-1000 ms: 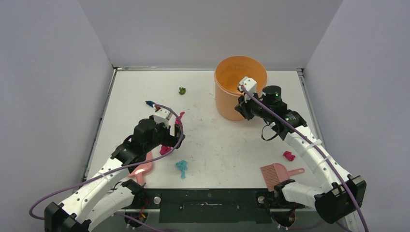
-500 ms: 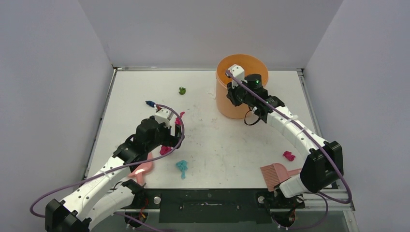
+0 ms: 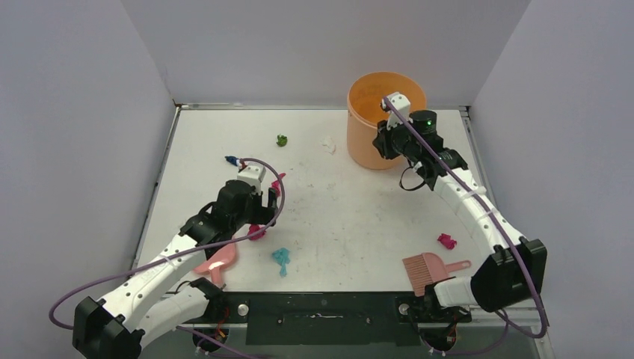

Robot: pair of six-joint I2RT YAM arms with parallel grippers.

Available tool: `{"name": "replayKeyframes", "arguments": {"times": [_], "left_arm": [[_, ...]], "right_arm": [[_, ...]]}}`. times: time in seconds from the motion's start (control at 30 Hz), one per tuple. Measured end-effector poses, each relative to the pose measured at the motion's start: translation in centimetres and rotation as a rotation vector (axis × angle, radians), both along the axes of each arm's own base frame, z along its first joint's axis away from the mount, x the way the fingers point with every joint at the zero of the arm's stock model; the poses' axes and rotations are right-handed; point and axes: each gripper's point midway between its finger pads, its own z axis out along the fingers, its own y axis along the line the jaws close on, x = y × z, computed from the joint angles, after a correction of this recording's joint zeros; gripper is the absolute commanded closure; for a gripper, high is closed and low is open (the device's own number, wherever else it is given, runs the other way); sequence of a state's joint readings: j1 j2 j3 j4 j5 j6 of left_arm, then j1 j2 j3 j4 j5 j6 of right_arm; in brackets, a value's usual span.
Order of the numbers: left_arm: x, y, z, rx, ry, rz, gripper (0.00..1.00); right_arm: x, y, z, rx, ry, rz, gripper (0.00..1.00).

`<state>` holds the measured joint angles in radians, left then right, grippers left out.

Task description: Sweep away the paper scraps from the table

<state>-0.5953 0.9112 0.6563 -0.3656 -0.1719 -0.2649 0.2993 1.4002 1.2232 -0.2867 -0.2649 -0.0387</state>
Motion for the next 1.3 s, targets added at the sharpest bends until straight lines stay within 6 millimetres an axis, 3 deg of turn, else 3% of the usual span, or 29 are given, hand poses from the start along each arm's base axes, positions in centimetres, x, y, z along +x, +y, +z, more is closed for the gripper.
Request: {"name": "replayKeyframes", "arguments": {"times": [0.1,0.2,0.27,0.37,0.53,0.8,1.0,1.3], "left_arm": [[0.2,1.1,1.5,-0.003,0.015,0.102,0.18],[0.2,2.2,3.8,-0.025,0.018,0.205,0.20],[-0.1,3.0,4.8,-0.033,0.036,0.268,0.23],[-1.2,4.1,5.5,-0.029,0.088,0.343,0.28],[-3.1,4.9,5.0,-0.012,0.214,0.422,0.33],[-5.9,7.1,-0.6,0.176,0.428,0.537,0.38],[-7.9,8.0,-4.7,0.236,0.514,0.568,0.47],[-7.7,7.8,-9.3,0.295,0.578,0.595,0.52]], "right_arm": [[-3.4,1.1,1.8,0.017,-0.017,0.131,0.20],[-7.0,1.2,2.9,0.011,-0.032,0.221,0.11],[-9.1,1.1,2.8,0.009,-0.024,0.262,0.08],[-11.4,0.9,1.2,0.001,0.026,0.300,0.06],[-13.2,0.2,-2.3,-0.011,0.127,0.301,0.06],[-13.6,-0.1,-2.9,-0.011,0.143,0.299,0.06],[-13.6,0.0,-2.9,-0.007,0.142,0.303,0.06],[-13.6,0.0,-2.8,-0.004,0.140,0.304,0.06]]}}
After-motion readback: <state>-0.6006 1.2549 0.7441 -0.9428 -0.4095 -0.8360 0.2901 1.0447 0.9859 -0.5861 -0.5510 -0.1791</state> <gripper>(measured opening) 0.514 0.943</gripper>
